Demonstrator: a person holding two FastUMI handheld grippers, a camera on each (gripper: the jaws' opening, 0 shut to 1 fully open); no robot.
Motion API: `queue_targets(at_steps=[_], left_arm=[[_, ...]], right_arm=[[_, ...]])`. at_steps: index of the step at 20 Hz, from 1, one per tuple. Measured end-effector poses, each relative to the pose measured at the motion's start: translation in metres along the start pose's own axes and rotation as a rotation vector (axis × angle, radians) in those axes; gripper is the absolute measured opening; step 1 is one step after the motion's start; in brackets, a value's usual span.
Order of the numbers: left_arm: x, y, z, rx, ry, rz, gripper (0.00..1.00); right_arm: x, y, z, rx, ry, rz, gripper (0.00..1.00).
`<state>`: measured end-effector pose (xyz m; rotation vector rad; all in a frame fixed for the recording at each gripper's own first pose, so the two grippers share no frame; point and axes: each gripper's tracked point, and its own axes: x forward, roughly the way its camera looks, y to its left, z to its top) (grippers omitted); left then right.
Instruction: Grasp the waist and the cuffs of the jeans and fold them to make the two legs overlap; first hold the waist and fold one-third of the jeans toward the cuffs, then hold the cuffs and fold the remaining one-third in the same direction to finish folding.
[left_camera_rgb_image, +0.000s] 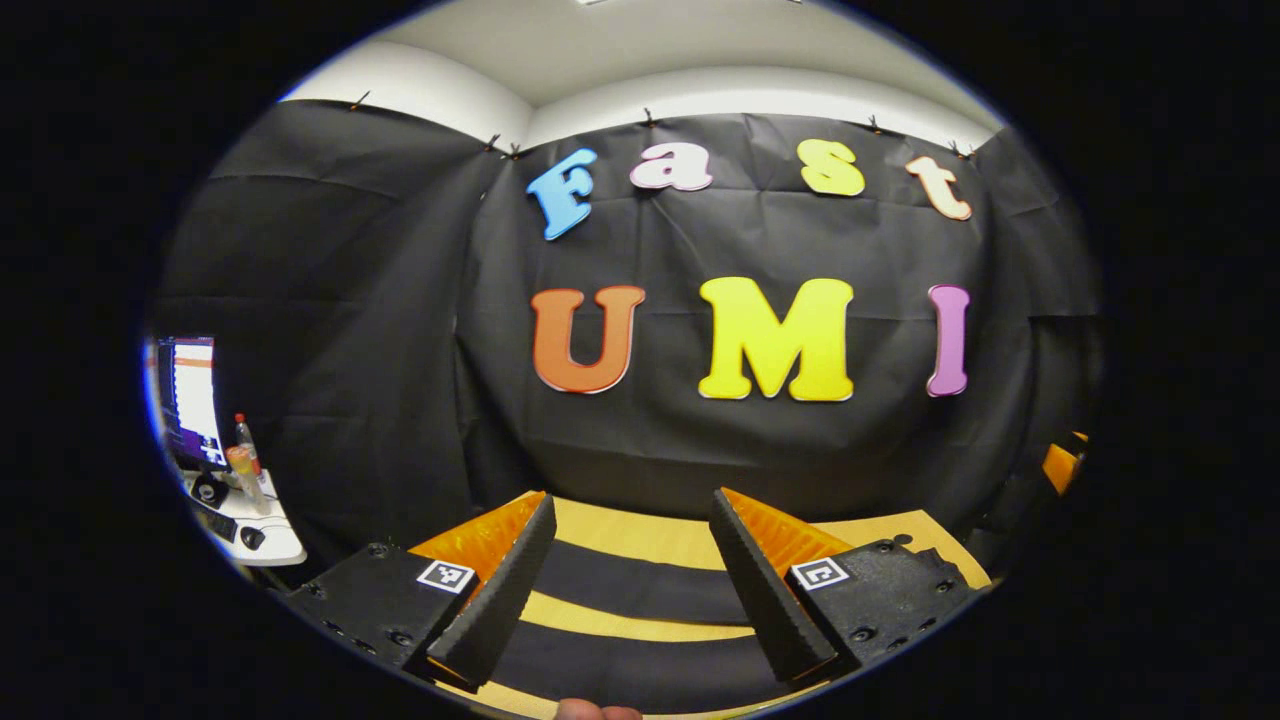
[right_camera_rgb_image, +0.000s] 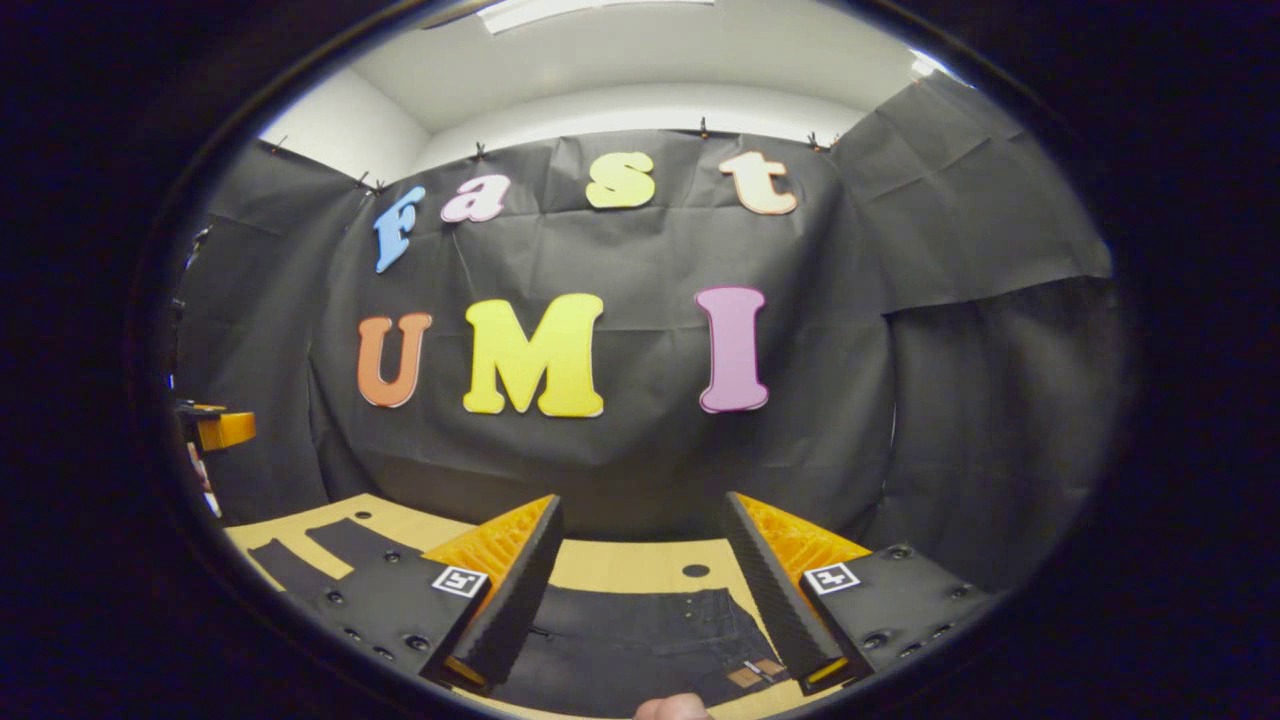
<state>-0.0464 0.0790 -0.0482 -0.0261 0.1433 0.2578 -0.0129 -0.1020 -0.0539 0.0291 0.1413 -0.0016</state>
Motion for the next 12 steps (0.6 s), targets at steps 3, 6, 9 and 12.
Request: queue_targets(at_steps=[3,6,9,12], left_arm=[[0.007,0.056,-0.027,-0.072,0.073,0.069,0.99],[0.009,0.115,-0.059,-0.166,0.152,0.133,0.99],[0.011,0.169,-0.095,-0.258,0.238,0.175,0.99],[0.009,0.208,-0.137,-0.359,0.339,0.193,0.99]], right_arm=[[0.003,-0.011,-0.007,-0.002,0.033,-0.054,0.98],[0.002,-0.015,-0.017,0.009,0.078,-0.111,0.94],[0.0,-0.02,-0.043,0.054,0.171,-0.158,0.95],[-0.009,-0.03,-0.078,0.159,0.292,-0.224,0.99]])
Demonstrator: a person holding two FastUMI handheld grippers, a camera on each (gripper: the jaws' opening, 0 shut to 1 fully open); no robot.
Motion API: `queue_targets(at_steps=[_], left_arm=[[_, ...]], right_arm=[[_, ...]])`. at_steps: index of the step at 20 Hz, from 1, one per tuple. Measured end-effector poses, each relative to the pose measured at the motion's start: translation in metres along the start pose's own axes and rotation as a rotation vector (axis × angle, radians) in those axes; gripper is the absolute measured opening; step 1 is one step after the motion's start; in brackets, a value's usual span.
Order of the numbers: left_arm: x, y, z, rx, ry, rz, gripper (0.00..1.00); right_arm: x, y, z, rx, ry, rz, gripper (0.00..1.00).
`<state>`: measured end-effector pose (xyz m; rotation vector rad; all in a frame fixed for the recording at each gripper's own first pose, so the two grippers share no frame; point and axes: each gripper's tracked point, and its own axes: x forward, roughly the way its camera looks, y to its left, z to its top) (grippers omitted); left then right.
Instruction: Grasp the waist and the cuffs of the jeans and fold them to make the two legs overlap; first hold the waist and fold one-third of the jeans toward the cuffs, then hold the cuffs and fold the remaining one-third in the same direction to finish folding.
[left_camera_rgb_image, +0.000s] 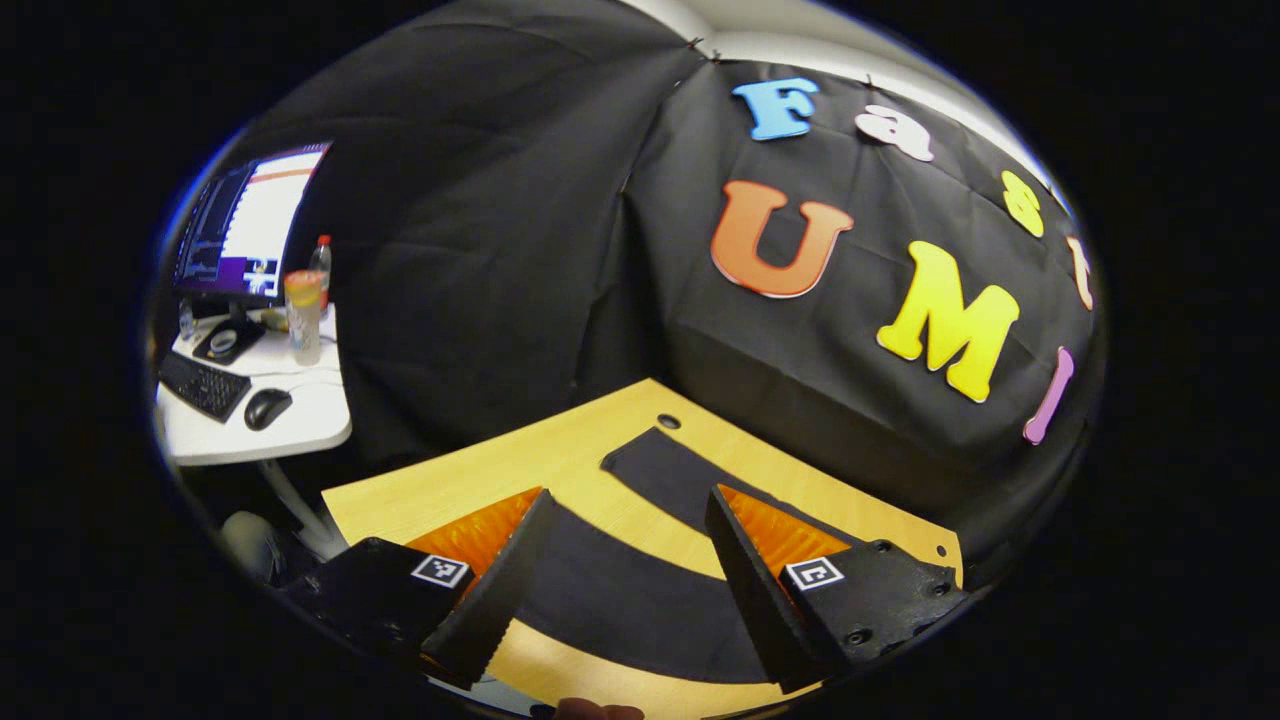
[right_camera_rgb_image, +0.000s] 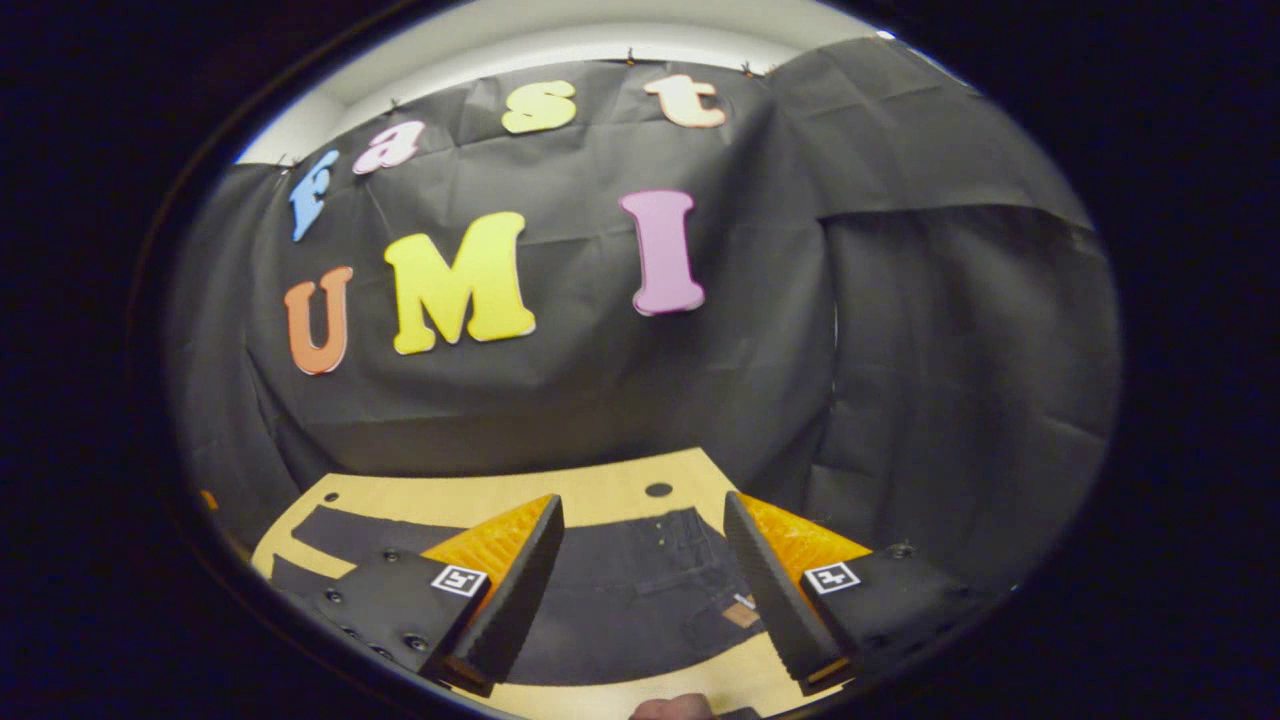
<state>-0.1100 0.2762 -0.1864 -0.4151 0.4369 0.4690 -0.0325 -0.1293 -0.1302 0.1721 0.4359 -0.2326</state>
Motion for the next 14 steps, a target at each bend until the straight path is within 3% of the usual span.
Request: queue_targets(at_steps=[4,6,8,9,14], left_arm=[[0.015,0.048,-0.046,-0.155,0.179,0.011,0.99],[0.016,0.066,-0.071,-0.266,0.288,0.041,0.99],[0.018,0.077,-0.094,-0.408,0.377,0.077,0.99],[0.02,0.082,-0.103,-0.475,0.404,0.1,0.99],[0.034,0.096,-0.125,-0.771,0.467,0.214,0.99]], right_arm=[[-0.001,-0.02,-0.052,0.148,0.163,-0.057,0.95],[-0.003,-0.032,-0.074,0.227,0.235,-0.077,0.99],[-0.001,-0.041,-0.095,0.302,0.281,-0.091,0.93],[0.002,-0.045,-0.105,0.322,0.301,-0.097,0.98],[0.008,-0.065,-0.13,0.353,0.379,-0.115,0.98]])
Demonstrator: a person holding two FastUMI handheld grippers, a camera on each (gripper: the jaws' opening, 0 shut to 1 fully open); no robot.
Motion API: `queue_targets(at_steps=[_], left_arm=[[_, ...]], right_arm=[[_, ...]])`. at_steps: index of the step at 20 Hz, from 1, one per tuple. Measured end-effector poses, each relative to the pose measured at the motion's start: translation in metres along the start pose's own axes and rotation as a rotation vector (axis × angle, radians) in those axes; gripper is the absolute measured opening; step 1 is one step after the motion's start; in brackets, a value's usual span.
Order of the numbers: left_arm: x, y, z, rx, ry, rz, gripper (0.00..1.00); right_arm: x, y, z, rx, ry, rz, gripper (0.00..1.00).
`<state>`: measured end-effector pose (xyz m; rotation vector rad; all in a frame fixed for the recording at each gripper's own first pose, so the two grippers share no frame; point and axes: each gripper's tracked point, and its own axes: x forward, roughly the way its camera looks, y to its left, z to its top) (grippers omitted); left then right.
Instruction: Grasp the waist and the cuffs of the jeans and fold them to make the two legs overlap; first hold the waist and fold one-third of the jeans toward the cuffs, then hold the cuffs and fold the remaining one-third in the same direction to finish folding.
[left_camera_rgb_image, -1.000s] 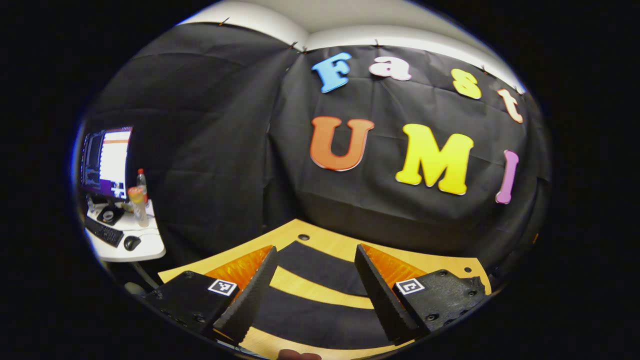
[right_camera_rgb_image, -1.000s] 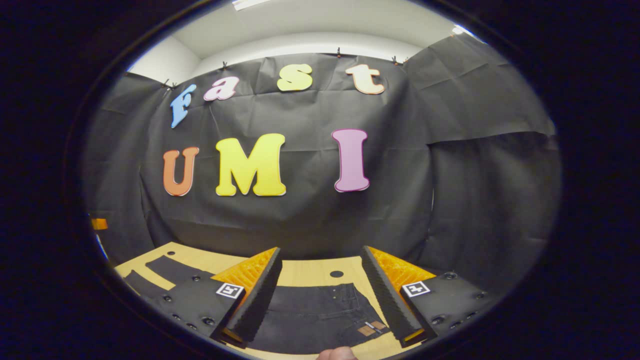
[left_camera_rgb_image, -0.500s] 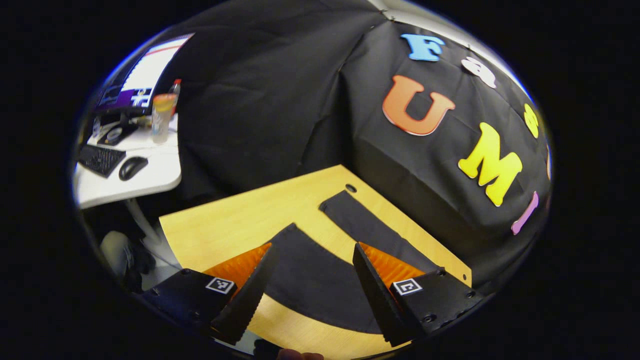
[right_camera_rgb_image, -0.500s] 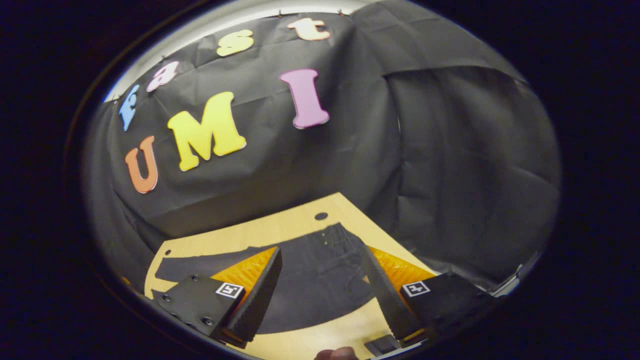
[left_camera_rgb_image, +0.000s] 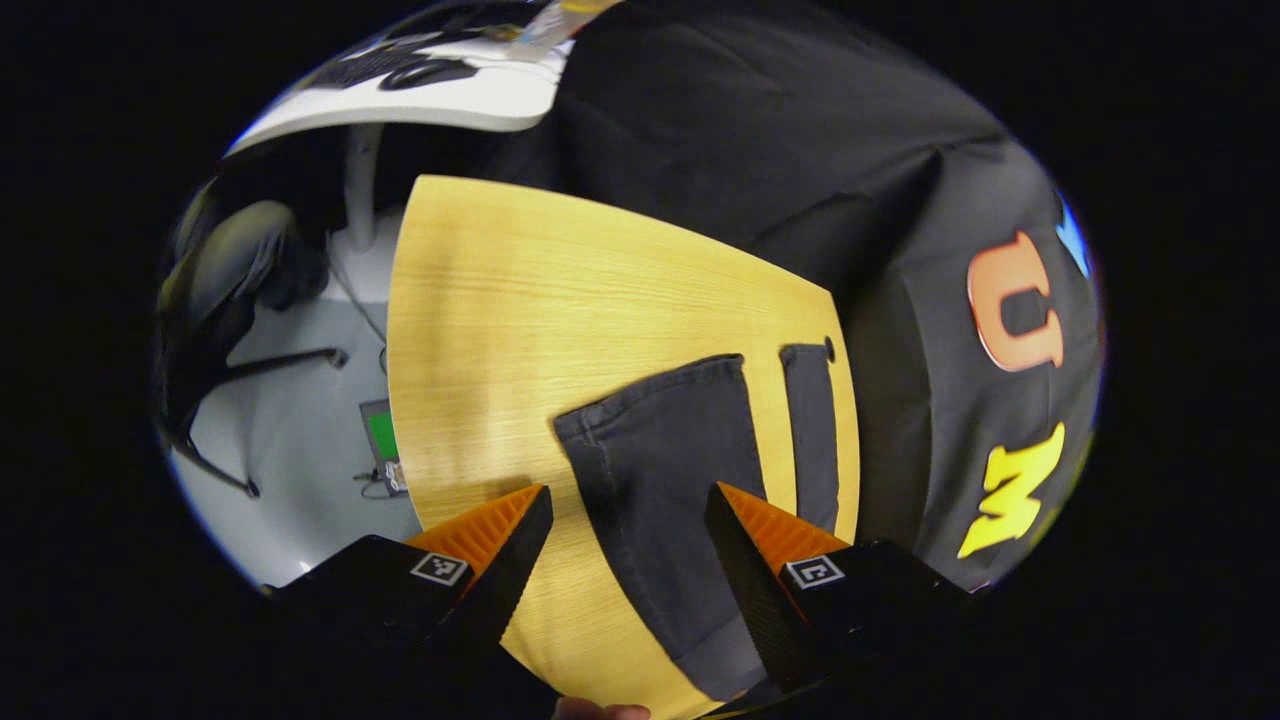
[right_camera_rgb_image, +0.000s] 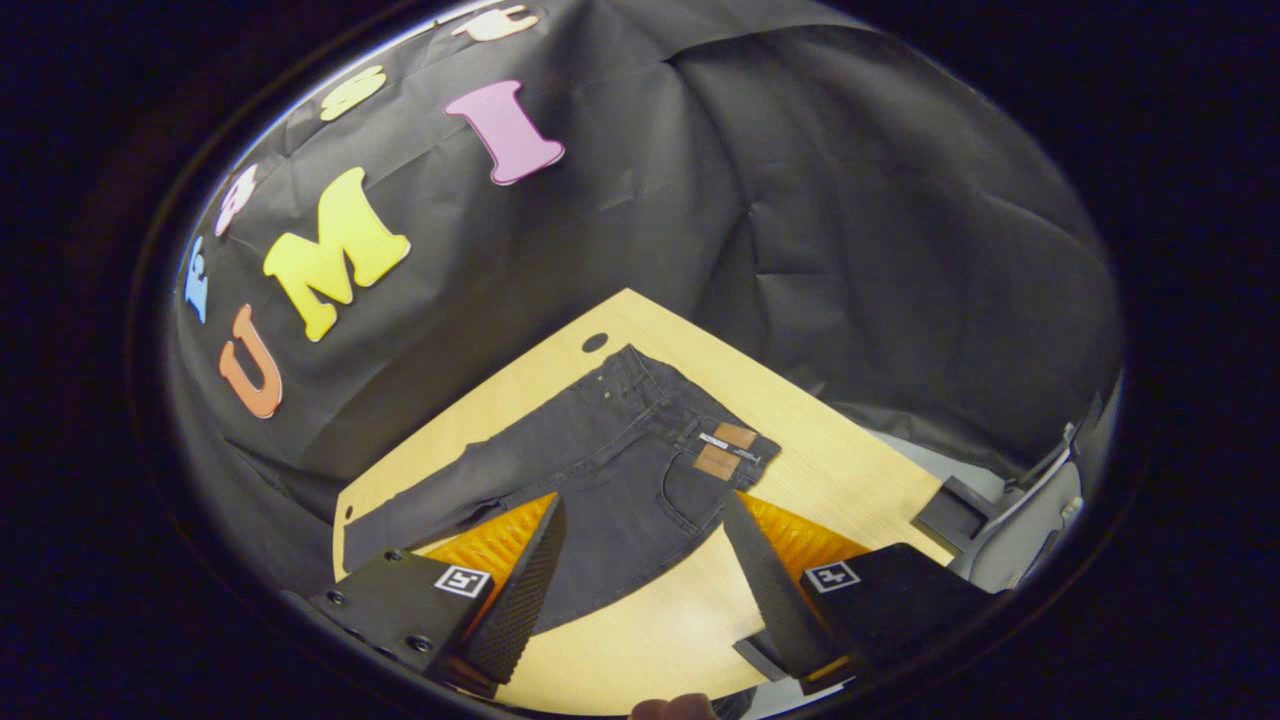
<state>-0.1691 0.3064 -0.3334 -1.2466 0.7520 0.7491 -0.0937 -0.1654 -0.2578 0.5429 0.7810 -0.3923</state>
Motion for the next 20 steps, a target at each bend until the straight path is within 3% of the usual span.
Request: queue_targets(at_steps=[3,8,10,11,15,16,19,20], left_arm=[[0.014,0.007,0.006,-0.069,0.0,0.031,0.99],[0.029,-0.01,0.006,-0.071,0.008,0.03,0.96],[0.035,-0.018,0.007,-0.074,0.006,0.018,0.96],[0.038,-0.021,0.007,-0.078,0.007,0.011,0.96],[0.044,-0.029,0.008,-0.103,0.012,-0.007,0.96],[0.045,-0.03,0.009,-0.111,0.01,-0.009,0.94],[0.047,-0.03,0.009,-0.129,0.008,-0.001,0.87],[0.047,-0.029,0.009,-0.134,0.008,0.001,0.85]], right_arm=[[0.01,-0.009,-0.002,0.023,0.021,-0.008,0.98],[0.027,-0.026,0.0,0.07,0.043,-0.02,0.98],[0.036,-0.031,0.001,0.117,0.053,-0.014,0.93],[0.042,-0.034,0.002,0.143,0.06,-0.012,0.98],[0.061,-0.052,0.006,0.253,0.084,-0.015,0.98],[0.07,-0.058,0.008,0.293,0.088,-0.025,0.93],[0.1,-0.07,0.004,0.377,0.106,-0.045,1.0],[0.107,-0.071,0.002,0.408,0.121,-0.044,0.97]])
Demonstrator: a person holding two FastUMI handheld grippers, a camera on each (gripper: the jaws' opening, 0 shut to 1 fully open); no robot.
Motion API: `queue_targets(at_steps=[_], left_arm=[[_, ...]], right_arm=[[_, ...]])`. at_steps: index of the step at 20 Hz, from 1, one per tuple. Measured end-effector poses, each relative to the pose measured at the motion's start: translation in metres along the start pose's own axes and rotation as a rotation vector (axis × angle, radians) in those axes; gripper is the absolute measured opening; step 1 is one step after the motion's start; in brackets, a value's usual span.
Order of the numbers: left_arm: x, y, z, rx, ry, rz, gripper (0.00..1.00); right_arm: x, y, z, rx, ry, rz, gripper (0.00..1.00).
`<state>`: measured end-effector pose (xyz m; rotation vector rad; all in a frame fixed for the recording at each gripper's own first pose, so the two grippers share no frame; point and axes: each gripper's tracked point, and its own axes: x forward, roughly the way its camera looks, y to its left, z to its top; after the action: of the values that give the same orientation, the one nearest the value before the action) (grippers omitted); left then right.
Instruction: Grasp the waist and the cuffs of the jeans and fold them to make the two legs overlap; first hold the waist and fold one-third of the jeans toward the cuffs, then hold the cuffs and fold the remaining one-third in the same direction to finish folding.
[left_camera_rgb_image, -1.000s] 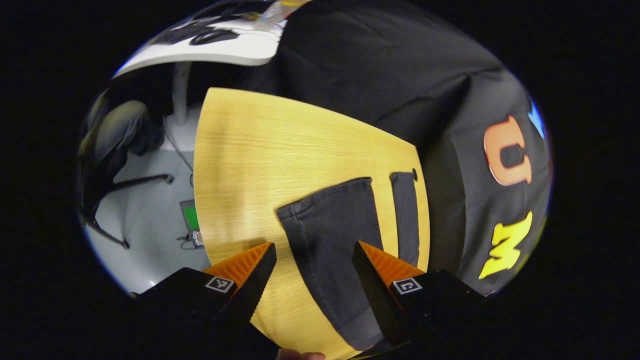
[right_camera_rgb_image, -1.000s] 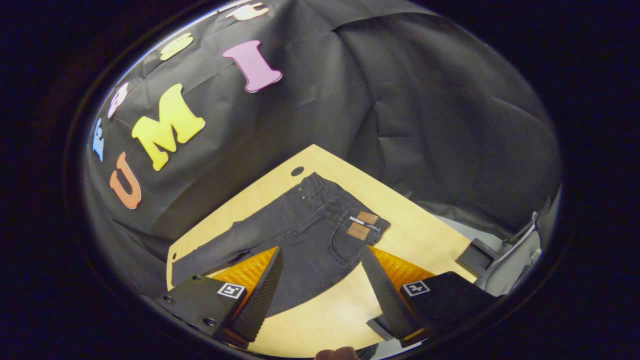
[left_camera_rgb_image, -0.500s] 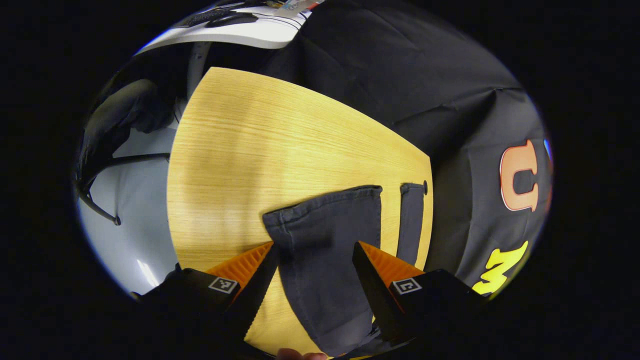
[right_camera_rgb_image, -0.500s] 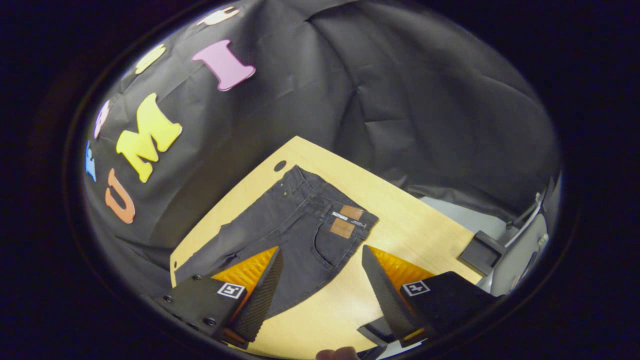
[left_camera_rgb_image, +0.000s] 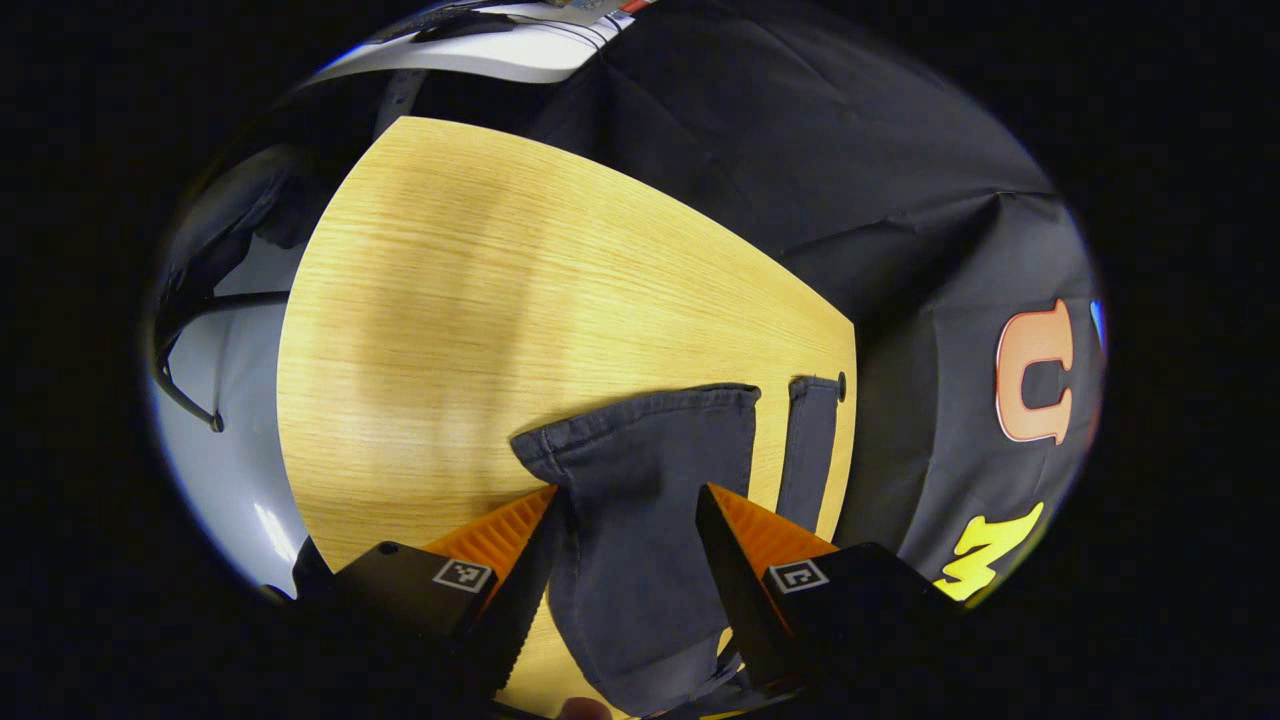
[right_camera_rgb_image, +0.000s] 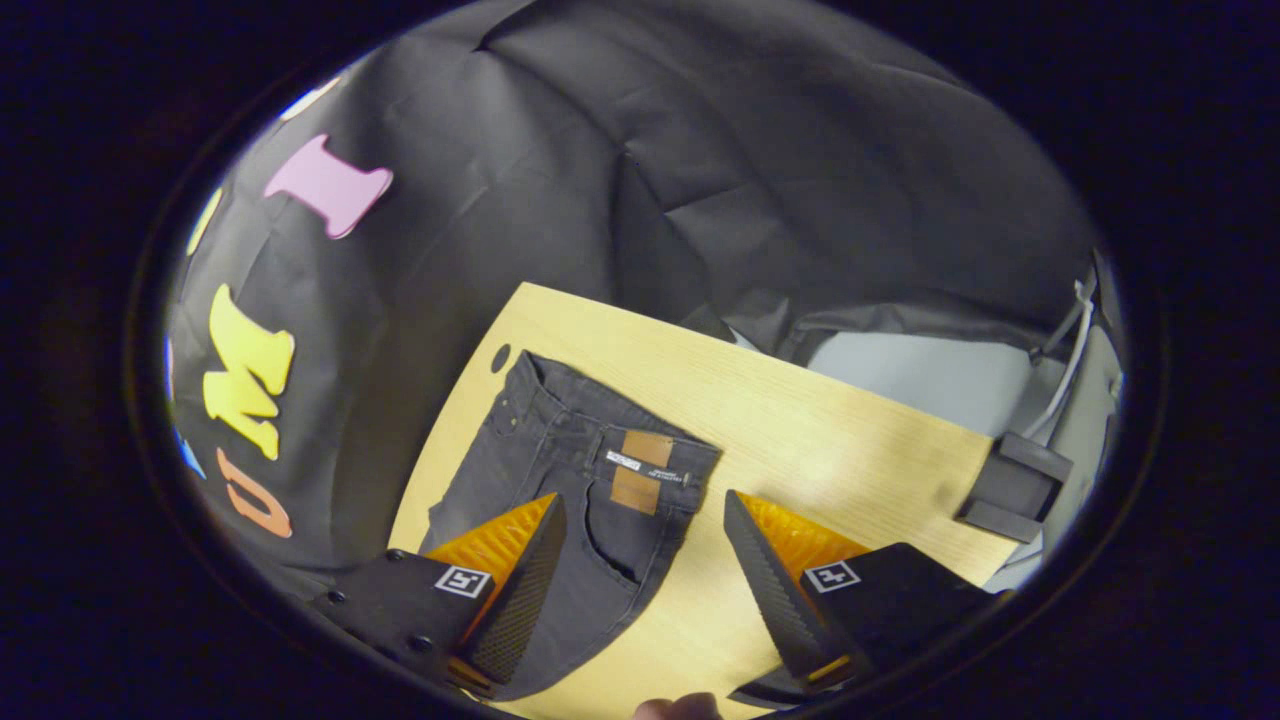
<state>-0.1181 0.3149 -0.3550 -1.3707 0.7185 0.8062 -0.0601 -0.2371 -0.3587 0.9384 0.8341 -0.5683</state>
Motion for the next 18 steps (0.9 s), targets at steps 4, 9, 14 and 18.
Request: queue_targets(at_steps=[4,9,14,18], left_arm=[[0.001,-0.002,-0.001,-0.007,-0.005,0.001,0.84],[0.007,-0.01,-0.002,-0.006,0.005,-0.026,0.84],[0.015,-0.018,-0.006,0.01,0.017,-0.041,0.82],[0.023,-0.019,-0.007,0.008,0.033,-0.023,0.71]], right_arm=[[0.024,-0.007,-0.001,0.068,0.024,0.002,0.98],[0.038,0.008,0.009,0.057,0.066,0.094,0.92],[0.037,0.002,0.01,-0.013,0.09,0.064,0.92],[0.045,0.003,0.008,0.03,0.076,-0.035,0.68]])
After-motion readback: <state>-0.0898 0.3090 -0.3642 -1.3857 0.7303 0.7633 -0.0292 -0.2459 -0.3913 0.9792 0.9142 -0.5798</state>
